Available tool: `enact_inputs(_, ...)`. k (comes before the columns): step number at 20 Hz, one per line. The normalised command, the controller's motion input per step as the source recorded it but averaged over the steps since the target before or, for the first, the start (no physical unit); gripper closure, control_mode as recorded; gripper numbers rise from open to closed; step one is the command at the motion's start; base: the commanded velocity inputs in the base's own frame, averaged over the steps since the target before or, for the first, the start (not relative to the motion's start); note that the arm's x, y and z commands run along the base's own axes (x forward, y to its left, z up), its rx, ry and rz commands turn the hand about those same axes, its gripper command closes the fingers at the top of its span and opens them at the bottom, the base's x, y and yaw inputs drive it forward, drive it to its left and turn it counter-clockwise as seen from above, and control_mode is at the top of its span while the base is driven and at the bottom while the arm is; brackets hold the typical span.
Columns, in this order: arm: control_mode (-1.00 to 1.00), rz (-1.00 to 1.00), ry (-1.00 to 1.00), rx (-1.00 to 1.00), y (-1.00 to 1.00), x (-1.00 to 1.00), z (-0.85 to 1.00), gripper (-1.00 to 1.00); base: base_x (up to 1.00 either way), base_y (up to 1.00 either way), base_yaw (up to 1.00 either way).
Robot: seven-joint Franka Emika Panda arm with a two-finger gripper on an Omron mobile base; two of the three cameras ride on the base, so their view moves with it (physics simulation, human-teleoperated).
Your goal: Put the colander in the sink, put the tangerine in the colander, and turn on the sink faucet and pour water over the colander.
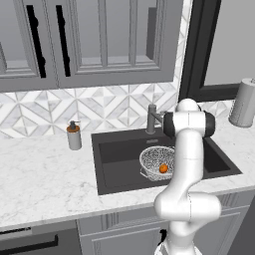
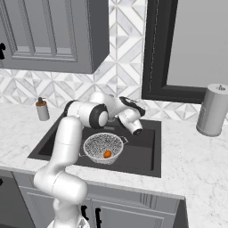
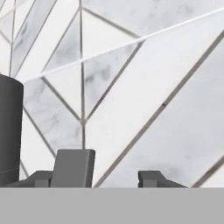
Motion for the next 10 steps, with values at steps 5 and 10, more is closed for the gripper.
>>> enact_inputs(5, -1.0, 0.0, 0.03, 0.01, -0.14, 0.19, -0.19, 1.0, 0.0, 0.0, 0.0)
enact_inputs(10, -1.0, 0.0, 0.06, 0.01, -0.4, 0.15, -0.2, 1.0, 0.0, 0.0, 0.0)
